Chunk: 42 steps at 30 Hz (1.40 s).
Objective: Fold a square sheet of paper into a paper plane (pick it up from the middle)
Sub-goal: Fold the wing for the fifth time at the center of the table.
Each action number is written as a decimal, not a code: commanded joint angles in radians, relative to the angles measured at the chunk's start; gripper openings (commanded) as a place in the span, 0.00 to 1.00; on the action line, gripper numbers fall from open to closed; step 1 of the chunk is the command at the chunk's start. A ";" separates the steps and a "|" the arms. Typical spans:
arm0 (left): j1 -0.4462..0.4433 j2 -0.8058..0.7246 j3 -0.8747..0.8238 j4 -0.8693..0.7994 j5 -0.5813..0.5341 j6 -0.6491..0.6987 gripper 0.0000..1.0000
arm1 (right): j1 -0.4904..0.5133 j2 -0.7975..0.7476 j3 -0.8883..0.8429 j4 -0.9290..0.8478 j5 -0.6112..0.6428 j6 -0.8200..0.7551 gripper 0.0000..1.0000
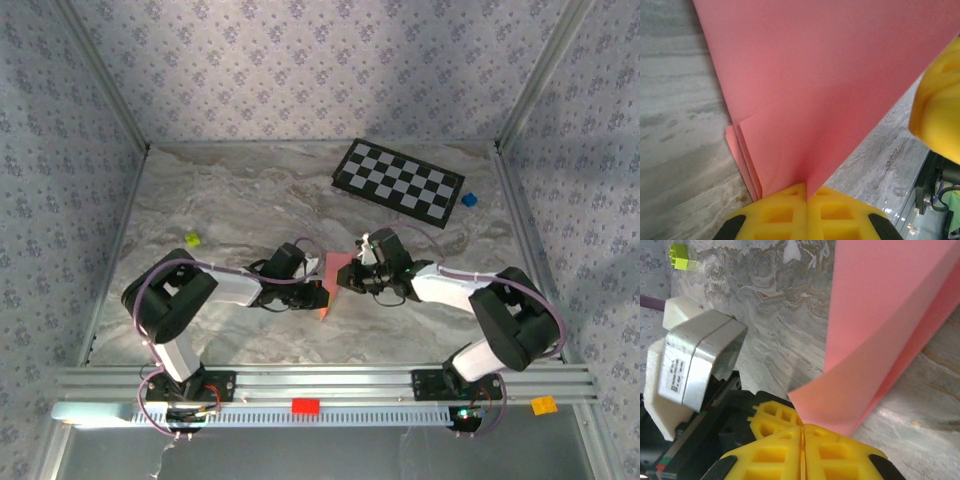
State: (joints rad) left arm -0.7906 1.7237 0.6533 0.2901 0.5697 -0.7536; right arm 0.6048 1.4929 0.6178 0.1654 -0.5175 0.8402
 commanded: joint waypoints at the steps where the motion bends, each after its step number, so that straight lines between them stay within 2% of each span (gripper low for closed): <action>1: 0.008 0.022 -0.022 0.053 0.051 -0.027 0.00 | -0.006 0.035 0.041 0.028 -0.019 -0.014 0.09; 15: 0.029 0.074 -0.037 0.134 0.097 -0.102 0.00 | -0.063 0.129 0.054 0.096 -0.064 0.010 0.07; 42: 0.077 0.092 -0.075 0.175 0.122 -0.191 0.00 | -0.080 0.212 0.078 0.129 -0.120 0.000 0.07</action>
State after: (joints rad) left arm -0.7250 1.7817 0.5900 0.4965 0.7074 -0.9470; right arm 0.5297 1.6894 0.6666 0.2890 -0.6186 0.8478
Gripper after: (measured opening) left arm 0.043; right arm 0.070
